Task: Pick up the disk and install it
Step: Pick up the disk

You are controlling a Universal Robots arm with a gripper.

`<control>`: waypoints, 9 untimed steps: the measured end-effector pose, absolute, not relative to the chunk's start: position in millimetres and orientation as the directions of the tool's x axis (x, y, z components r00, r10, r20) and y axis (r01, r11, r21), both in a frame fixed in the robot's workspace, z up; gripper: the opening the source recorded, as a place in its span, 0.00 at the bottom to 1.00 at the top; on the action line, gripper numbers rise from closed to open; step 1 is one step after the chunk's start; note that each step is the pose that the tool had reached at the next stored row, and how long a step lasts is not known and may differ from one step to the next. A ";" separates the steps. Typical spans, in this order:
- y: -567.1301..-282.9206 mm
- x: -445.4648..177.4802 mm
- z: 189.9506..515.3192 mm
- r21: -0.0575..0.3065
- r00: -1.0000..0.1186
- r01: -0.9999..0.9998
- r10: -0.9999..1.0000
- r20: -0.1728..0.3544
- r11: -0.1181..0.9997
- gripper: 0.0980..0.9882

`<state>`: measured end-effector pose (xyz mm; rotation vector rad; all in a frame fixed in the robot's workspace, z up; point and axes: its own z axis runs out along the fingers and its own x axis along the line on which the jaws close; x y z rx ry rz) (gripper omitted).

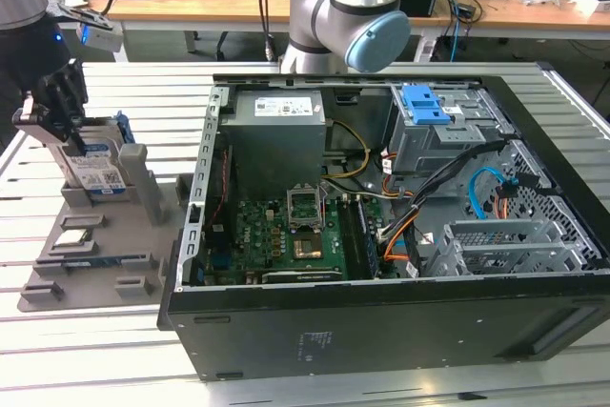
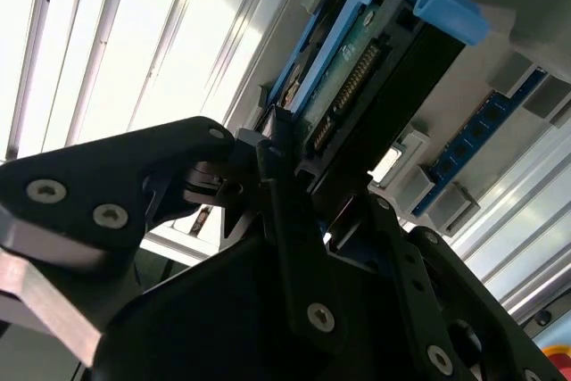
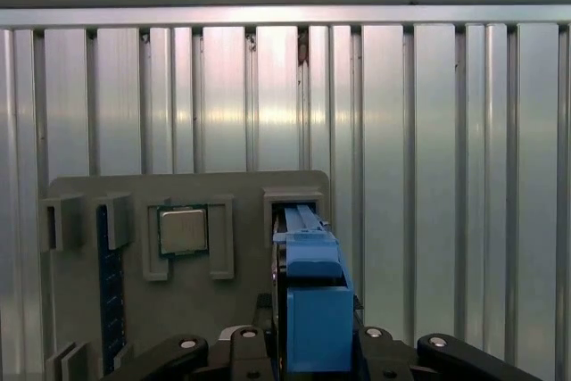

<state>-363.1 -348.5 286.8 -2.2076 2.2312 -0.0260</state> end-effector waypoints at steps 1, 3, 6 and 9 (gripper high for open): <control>-348.5 -363.0 286.8 -0.014 -0.011 -1.000 -1.000 0.010 0.011 0.30; -348.5 -363.0 286.7 -0.014 -0.011 -1.000 -1.000 0.010 0.011 0.30; -348.4 -363.0 287.0 -0.014 -0.011 -1.000 -1.000 0.010 0.011 0.30; -348.4 -363.0 290.1 -0.014 -0.011 -1.000 -1.000 0.010 0.011 0.30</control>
